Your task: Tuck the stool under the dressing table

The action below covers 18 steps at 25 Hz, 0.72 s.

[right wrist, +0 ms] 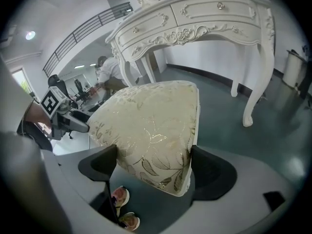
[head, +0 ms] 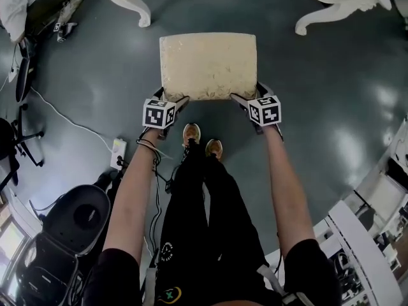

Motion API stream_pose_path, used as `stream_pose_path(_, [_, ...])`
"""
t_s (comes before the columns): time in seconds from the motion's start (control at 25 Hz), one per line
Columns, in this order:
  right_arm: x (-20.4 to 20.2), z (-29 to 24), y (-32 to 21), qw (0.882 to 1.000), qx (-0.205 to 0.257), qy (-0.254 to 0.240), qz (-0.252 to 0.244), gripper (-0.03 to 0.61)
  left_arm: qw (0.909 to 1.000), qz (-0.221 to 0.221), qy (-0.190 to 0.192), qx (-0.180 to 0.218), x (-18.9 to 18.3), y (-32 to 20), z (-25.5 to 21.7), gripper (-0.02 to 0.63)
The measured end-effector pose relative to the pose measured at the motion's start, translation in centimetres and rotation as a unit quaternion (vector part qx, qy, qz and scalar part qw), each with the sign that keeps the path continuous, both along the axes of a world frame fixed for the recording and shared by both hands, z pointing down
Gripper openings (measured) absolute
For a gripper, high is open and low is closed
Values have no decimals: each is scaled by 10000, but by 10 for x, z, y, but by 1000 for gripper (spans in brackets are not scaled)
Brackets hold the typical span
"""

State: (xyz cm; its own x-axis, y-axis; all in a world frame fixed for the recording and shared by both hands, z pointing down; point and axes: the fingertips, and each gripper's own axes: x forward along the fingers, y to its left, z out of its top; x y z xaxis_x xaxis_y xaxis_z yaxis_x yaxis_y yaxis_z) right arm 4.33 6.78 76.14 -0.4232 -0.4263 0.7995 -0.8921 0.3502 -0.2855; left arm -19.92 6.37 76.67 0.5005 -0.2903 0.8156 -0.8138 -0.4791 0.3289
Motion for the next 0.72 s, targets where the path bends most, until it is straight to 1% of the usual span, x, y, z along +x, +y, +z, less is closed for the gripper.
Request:
stream_pose_path(0.16, [19,-1,3,9999,-85,77,109,495,9998,176,-61,-10,21,0,1,447])
stream_pose_path(0.32, [49,-3,-2,9997,-102,115,173,494,9996,268,-69,-33,51,-5,-1,448])
stream_pose_path(0.48, [82,-4,-5,9996,-163,157,161,492,9997,223,-89,-35,84,-7,-2,449])
stream_pose_path(0.6, [104,-7,-16,9995,-89,185,220,489,9998,149,-83,45,107,-17,-3,449])
stream_pose_path(0.72, [125,-7,-17,9994,-106,202,241,490,9999,118,-121,-16,129,-18,-3,449])
